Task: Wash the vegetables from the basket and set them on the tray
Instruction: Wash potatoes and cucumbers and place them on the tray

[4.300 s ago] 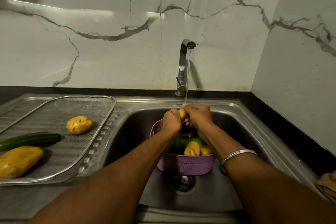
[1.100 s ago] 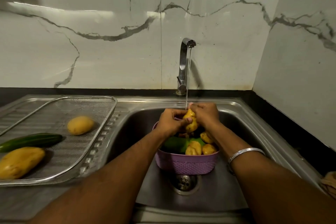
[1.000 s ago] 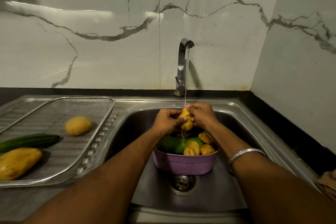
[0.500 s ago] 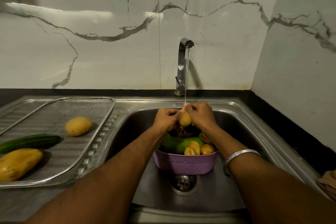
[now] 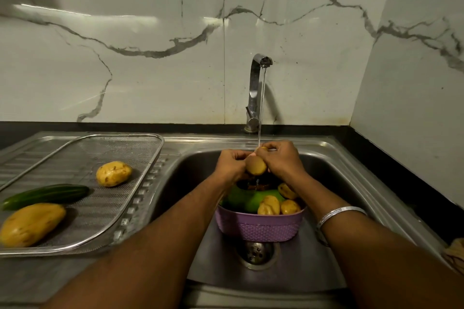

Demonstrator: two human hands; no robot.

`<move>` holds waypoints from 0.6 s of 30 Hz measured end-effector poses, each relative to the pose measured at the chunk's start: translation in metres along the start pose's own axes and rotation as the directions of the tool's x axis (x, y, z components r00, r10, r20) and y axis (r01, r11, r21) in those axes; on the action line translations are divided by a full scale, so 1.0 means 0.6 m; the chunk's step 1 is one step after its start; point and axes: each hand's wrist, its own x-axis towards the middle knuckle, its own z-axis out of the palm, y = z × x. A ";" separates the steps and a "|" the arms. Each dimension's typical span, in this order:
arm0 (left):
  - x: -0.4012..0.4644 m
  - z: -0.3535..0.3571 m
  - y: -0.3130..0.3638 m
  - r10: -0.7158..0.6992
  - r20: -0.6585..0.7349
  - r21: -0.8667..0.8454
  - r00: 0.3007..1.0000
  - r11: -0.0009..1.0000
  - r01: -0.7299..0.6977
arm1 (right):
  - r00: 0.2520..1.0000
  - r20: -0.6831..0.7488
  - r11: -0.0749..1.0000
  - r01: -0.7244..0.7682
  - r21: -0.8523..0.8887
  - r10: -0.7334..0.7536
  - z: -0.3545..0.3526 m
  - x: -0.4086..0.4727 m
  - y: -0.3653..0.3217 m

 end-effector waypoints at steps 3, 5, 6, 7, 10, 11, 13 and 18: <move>-0.003 0.008 0.000 0.010 0.032 -0.020 0.999 1.000 -0.010 | 0.990 -0.138 0.997 0.030 -0.068 -0.039 0.003 0.004 0.006; -0.001 0.010 -0.002 0.011 0.035 -0.021 0.999 1.000 -0.010 | 0.987 -0.157 0.997 0.024 -0.073 -0.035 0.004 0.007 0.008; -0.001 0.010 -0.002 0.008 0.032 -0.021 0.999 1.000 -0.007 | 0.989 -0.147 0.997 0.015 -0.074 -0.026 0.004 0.008 0.007; 0.000 0.010 -0.003 0.006 0.025 -0.023 1.000 1.000 -0.005 | 0.992 -0.128 0.998 0.005 -0.068 -0.014 0.004 0.008 0.007; -0.001 0.008 -0.002 -0.012 -0.013 -0.017 1.000 1.000 0.011 | 0.998 0.039 0.998 -0.054 -0.028 0.055 -0.002 0.007 0.001; 0.000 0.007 -0.003 -0.023 -0.025 -0.010 0.999 1.000 0.023 | 0.990 0.115 0.996 -0.087 -0.003 0.087 -0.005 0.007 0.000; 0.001 0.004 -0.005 -0.045 -0.051 -0.002 0.998 0.999 0.044 | 0.961 0.243 0.987 -0.151 0.057 0.133 -0.009 0.008 0.002; 0.002 0.002 -0.006 -0.030 -0.048 0.012 0.998 0.999 0.030 | 0.964 0.227 0.982 -0.164 0.091 0.140 -0.004 0.006 0.019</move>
